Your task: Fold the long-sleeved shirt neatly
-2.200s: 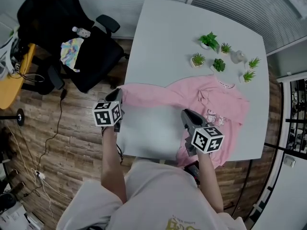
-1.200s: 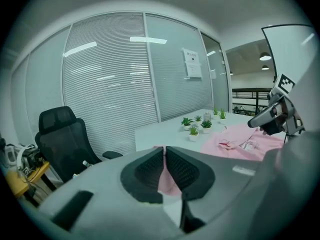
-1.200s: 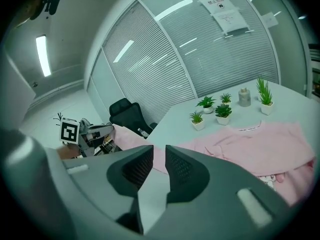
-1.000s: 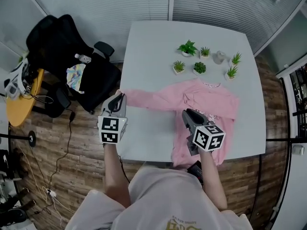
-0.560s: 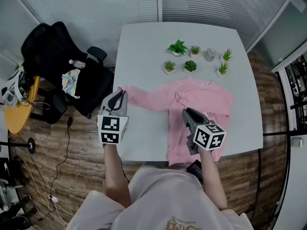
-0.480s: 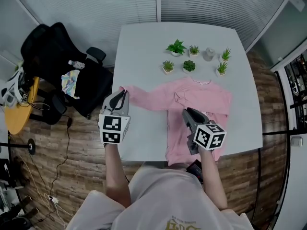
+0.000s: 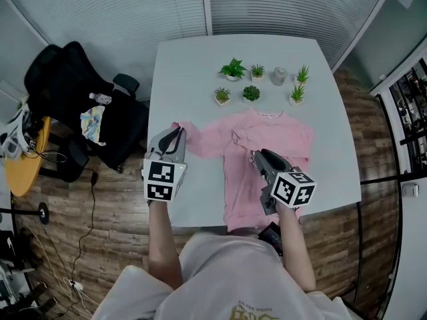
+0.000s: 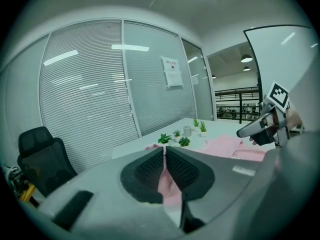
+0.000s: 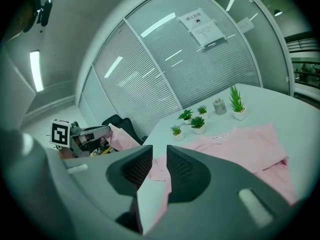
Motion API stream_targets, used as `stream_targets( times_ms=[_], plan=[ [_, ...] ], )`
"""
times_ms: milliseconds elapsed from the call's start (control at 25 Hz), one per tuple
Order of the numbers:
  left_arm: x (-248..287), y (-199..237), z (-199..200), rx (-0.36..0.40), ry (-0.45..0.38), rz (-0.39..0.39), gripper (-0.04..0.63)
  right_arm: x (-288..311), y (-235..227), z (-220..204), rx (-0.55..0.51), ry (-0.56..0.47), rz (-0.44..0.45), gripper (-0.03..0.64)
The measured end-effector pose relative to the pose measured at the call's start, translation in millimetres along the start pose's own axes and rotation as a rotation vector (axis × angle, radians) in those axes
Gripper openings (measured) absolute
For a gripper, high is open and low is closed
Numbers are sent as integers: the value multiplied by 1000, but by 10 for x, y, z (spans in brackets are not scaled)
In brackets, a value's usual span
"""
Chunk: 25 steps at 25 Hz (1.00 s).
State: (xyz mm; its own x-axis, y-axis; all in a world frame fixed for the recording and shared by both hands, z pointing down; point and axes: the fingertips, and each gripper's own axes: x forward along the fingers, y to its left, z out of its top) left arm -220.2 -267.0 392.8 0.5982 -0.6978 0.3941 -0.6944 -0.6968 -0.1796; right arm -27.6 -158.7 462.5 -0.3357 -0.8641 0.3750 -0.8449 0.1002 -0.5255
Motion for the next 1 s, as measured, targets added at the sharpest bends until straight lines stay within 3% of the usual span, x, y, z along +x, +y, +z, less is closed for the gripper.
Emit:
stream_targets(
  times_ms=[440, 1000],
  plan=[
    [216, -508, 340, 29, -24, -64, 21, -284, -294, 164, 11, -33, -21, 94],
    [791, -1503, 615, 73, -7, -190, 21, -687, -893, 302, 46, -63, -62, 94]
  ],
)
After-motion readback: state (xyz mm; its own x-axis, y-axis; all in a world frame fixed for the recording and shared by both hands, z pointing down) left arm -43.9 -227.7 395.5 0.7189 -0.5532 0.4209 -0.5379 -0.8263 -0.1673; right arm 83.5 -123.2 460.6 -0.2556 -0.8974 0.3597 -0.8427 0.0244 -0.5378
